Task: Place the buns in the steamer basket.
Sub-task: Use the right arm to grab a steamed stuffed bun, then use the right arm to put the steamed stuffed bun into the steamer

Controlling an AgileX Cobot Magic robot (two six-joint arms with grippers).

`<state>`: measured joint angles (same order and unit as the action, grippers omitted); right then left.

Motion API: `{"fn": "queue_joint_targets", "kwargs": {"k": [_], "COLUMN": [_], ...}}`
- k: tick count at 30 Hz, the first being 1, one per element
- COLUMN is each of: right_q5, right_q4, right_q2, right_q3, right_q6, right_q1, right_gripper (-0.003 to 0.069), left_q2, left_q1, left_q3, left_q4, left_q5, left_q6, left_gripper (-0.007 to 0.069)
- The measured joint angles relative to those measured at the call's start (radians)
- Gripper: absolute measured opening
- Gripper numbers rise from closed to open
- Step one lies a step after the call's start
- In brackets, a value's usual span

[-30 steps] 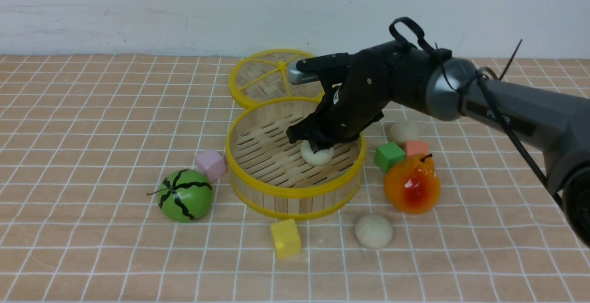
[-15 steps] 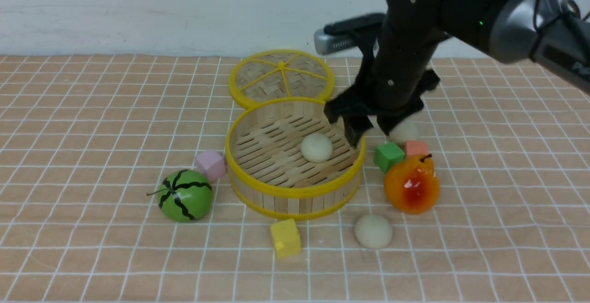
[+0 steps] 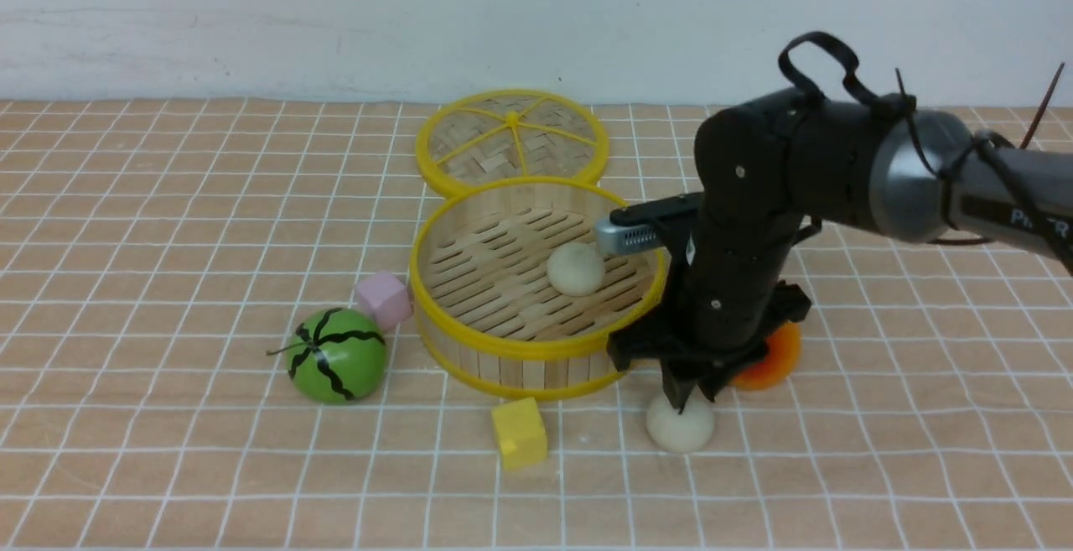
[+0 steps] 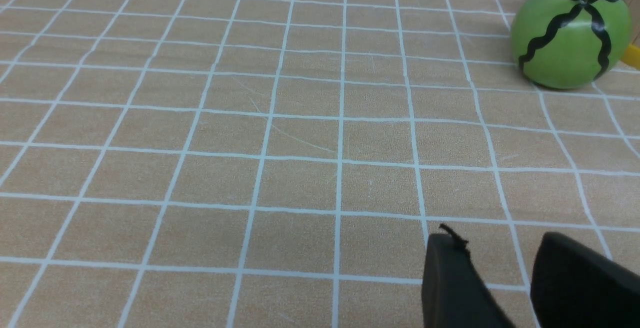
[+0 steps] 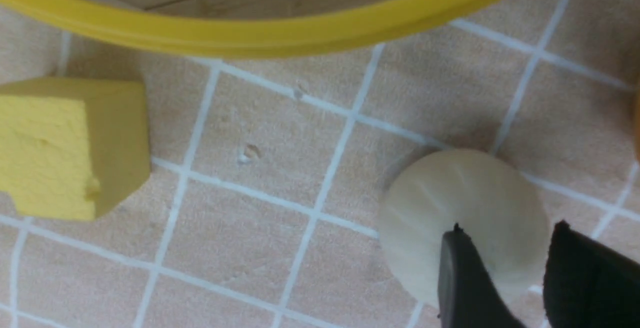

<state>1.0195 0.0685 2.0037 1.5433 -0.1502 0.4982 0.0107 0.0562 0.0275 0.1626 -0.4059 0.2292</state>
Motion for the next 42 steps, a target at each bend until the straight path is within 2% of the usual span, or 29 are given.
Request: {"fn": "queue_joint_targets", "kwargs": {"k": [7,9,13,16,24,29,33,37,41,42], "right_q5": [-0.043,-0.047,-0.053,-0.049,-0.012,-0.004,-0.056,-0.19,-0.26,-0.268], "right_q4": [0.046,0.046,0.046,0.045,0.042,0.028,0.013,0.012,0.099,0.176], "right_q2": [0.0,0.0,0.0,0.0,-0.041,-0.091,-0.087,-0.054,-0.003,0.027], "right_q3": [-0.036,-0.037,-0.037,-0.037,0.002,0.159,0.244,0.299,0.304,0.307], "right_q6": [0.0,0.011,0.04,0.041,0.044,0.066,0.088,0.098,0.129,0.18], "right_q1": [0.0,0.0,0.0,0.0,0.0,0.0,0.0,0.0,0.0,0.002], "right_gripper": [0.0235,0.0206,0.0066,0.0001,-0.0001,-0.0001,-0.0001,-0.0001,-0.0001,-0.0001], "left_q2": [0.0,0.0,0.0,0.0,0.0,0.0,0.0,0.0,0.0,0.0], "left_q1": [0.0,0.0,0.0,0.0,0.0,0.0,0.0,0.0,0.0,0.0], "left_q3": [0.0,0.0,0.0,0.0,0.0,0.0,0.0,0.0,0.0,0.0], "left_q4": [0.0,0.0,0.0,0.0,0.0,0.0,0.0,0.0,0.0,0.0], "left_q5": [0.0,0.0,0.0,0.0,0.0,0.0,0.0,0.0,0.0,0.0], "left_q6": [0.0,0.0,0.0,0.0,0.0,0.0,0.0,0.0,0.0,0.0], "left_gripper": [0.0238,0.0238,0.0238,0.0238,0.0237,0.0238,0.0238,0.0238,0.0238,0.0238]}}
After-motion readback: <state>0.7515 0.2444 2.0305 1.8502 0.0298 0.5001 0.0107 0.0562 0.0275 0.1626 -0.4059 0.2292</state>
